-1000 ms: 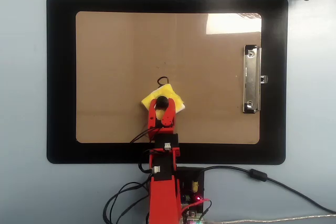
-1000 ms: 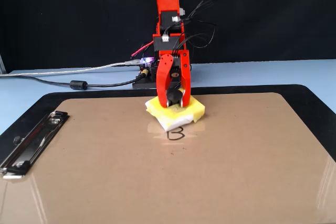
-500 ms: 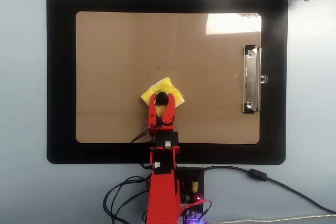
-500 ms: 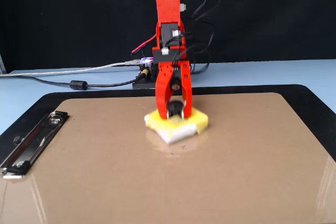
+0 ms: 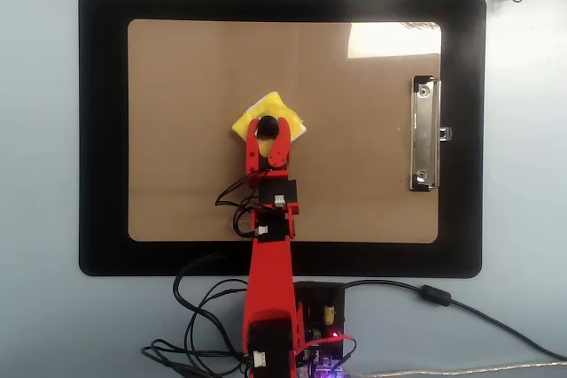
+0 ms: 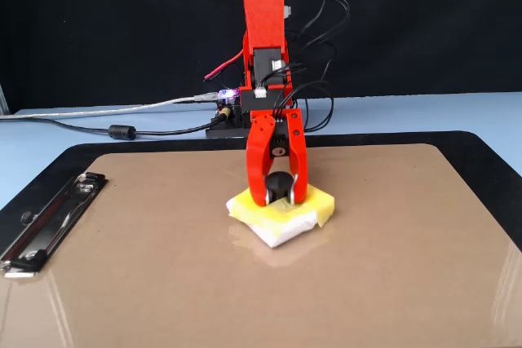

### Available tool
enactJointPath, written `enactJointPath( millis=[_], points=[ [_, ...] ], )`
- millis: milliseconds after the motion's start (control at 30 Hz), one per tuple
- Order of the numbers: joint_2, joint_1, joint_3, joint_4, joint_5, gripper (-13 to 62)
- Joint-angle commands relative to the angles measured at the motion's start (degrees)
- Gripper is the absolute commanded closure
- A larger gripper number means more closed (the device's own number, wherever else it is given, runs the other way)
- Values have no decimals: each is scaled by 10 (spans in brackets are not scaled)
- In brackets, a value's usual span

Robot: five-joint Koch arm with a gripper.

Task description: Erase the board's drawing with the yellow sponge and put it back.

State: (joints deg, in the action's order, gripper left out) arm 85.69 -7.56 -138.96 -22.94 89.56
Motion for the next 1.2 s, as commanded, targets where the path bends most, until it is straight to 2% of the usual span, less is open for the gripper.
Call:
enactJointPath(
  millis=[0, 133, 233, 300, 400, 567, 867, 967, 1167],
  points=[
    [63, -4, -72, -7, -1, 577],
    [218, -6, -223, -10, -2, 577],
    [298, -9, -270, -4, -1, 577],
    [294, -7, -263, -5, -4, 577],
    [229, 0, -187, -4, -8, 577],
    [164, 59, -127, -4, -36, 577],
    [328, 69, -286, -3, -55, 577],
    [284, 69, -244, -4, -54, 577],
    [98, 69, -82, -7, -53, 577]
  ],
)
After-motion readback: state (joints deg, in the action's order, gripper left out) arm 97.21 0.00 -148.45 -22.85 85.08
